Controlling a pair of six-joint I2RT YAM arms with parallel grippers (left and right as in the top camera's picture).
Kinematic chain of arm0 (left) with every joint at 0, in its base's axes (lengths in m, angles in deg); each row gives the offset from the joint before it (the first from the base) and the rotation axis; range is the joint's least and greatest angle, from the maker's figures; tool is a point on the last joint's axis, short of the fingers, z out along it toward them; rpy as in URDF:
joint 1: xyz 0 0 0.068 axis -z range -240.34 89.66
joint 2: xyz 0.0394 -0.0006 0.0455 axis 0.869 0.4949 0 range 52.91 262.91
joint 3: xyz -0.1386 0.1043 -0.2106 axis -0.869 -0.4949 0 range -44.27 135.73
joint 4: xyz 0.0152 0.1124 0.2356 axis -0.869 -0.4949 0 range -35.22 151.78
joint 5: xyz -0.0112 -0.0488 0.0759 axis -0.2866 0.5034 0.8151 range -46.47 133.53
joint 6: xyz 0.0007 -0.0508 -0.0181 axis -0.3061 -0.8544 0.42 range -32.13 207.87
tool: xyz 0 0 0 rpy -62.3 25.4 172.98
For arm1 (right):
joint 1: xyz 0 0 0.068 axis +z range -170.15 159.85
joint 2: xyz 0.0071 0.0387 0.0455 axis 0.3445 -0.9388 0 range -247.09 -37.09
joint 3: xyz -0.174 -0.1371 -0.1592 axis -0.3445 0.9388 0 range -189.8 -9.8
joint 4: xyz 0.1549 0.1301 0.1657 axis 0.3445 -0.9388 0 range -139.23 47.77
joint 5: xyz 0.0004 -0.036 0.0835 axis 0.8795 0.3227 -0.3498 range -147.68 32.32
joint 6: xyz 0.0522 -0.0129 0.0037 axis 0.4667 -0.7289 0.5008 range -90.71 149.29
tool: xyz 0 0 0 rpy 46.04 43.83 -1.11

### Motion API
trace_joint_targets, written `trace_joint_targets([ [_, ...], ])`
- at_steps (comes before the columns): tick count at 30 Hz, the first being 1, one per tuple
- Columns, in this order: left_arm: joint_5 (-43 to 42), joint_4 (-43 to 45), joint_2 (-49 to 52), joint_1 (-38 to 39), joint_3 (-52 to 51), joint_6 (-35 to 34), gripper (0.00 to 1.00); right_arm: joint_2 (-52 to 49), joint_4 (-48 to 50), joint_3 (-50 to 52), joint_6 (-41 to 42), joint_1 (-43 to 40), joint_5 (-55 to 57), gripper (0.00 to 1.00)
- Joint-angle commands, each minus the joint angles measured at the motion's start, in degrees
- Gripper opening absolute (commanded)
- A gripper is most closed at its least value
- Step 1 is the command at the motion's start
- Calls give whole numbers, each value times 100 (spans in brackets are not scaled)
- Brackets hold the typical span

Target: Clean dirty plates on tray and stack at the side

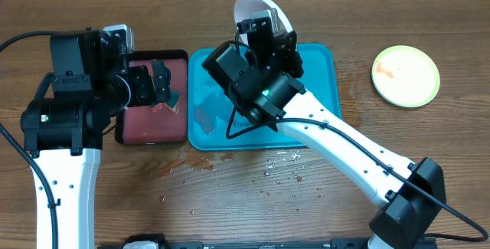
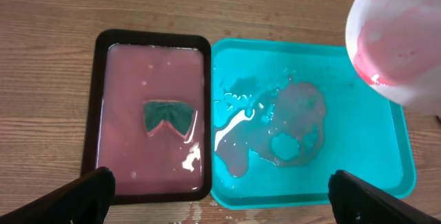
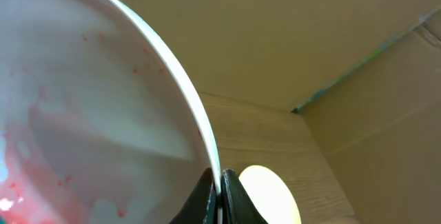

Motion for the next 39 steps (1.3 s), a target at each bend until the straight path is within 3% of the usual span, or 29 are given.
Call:
trace_joint_targets([
  [1, -61, -42, -55, 11, 68, 92, 100, 127, -37, -111, -317, 4, -850, 4],
  [6, -59, -42, -50, 11, 63, 92, 100, 120, 107, -9, -557, 39, -498, 4],
  [10, 15, -55, -50, 11, 63, 103, 100, 122, -17, -11, -442, 0, -1633, 4],
  [13, 157, -81, -48, 11, 61, 103, 100, 111, -133, -9, -127, -101, -1714, 4],
  [20, 474, -118, -48, 11, -7, 114, 100, -4, -345, -9, 452, -1060, -5335, 4],
  [26, 1003, -96, 118, 11, -238, 162, 100, -223, -490, -9, 535, -1768, -6937, 4],
  [39, 994, 505, 713, 11, -1237, 400, 100, -1043, -706, -9, 514, -1937, -7309, 4],
])
